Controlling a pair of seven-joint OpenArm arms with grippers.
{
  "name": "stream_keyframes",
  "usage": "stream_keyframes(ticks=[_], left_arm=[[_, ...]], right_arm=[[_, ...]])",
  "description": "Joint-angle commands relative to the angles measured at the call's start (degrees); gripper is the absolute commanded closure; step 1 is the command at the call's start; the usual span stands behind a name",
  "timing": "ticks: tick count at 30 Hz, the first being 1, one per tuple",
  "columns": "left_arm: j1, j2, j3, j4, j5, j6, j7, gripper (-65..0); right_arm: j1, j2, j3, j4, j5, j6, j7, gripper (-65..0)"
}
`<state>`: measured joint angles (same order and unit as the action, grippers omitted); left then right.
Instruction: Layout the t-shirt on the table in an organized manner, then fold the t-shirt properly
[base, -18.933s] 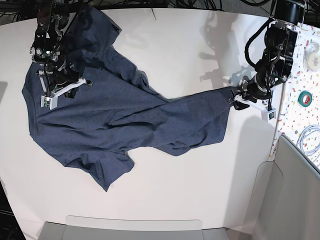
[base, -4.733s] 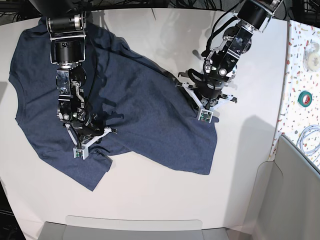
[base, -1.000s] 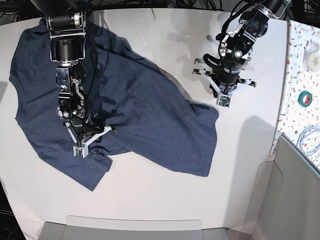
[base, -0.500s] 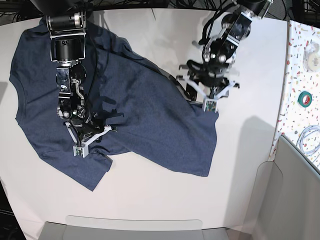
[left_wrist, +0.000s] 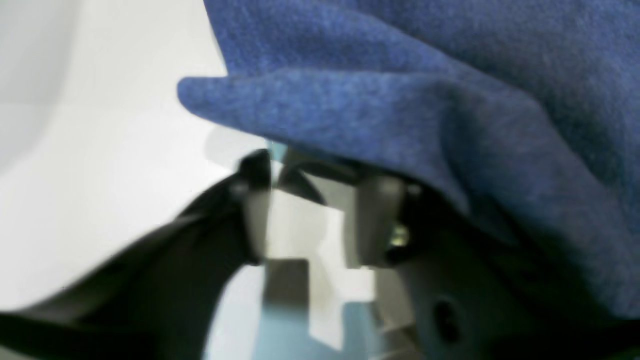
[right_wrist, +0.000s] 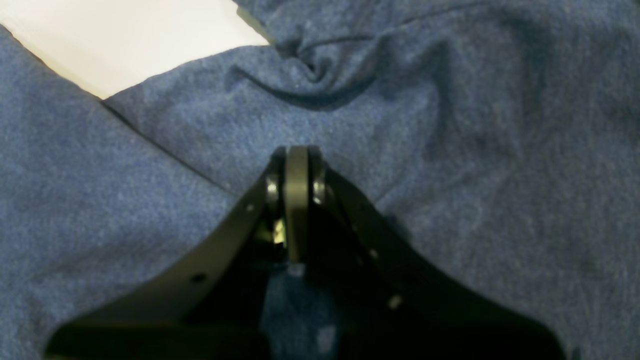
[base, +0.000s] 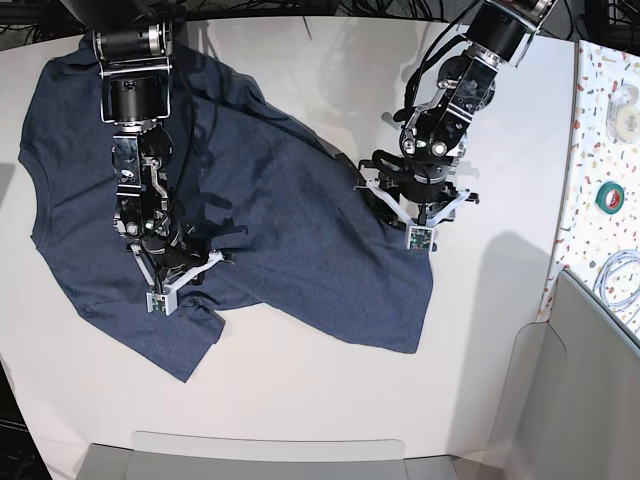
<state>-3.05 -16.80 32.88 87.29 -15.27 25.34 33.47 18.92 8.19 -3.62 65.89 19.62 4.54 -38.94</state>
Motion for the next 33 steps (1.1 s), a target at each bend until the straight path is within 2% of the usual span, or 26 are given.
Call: stream_keyframes(ticks=[1, 4, 5, 9, 16, 19, 24, 33], left_arm=[[0.0, -0.3, 0.0, 0.1, 0.1, 0.5, -0.5, -18.0], [0.4, -0.3, 0.0, 0.1, 0.1, 0.5, -2.5, -10.1], [0.5, -0.3, 0.0, 0.1, 0.0, 0.4, -2.6, -9.3], [0.5, -0.8, 3.6, 0.5, 0.0, 0.4, -3.0, -11.0], [-0.1, -4.0, 13.1, 0.7, 0.1, 0.4, -2.8, -11.3], [-0.1, -4.1, 14.5, 1.0, 0.1, 0.4, -2.7, -11.3], [-0.2, -3.6, 14.4, 5.3, 0.1, 0.5, -2.7, -11.3], [-5.0, 2.9, 14.6, 3.1, 0.1, 0.5, -2.6, -11.3]], right_arm=[[0.7, 0.1, 0.1, 0.4, -0.3, -0.1, -1.5, 0.0], [0.7, 0.1, 0.1, 0.4, -0.3, -0.1, -1.5, 0.0], [0.7, 0.1, 0.1, 0.4, -0.3, -0.1, -1.5, 0.0], [0.7, 0.1, 0.1, 0.4, -0.3, -0.1, -1.5, 0.0], [0.6, 0.1, 0.1, 0.4, -0.3, -0.1, -1.6, 0.0], [0.6, 0.1, 0.1, 0.4, -0.3, -0.1, -1.6, 0.0], [0.2, 0.1, 0.1, 0.4, -0.3, -0.1, -1.5, 0.0], [-0.9, 0.1, 0.1, 0.4, -0.3, -0.1, -1.5, 0.0]])
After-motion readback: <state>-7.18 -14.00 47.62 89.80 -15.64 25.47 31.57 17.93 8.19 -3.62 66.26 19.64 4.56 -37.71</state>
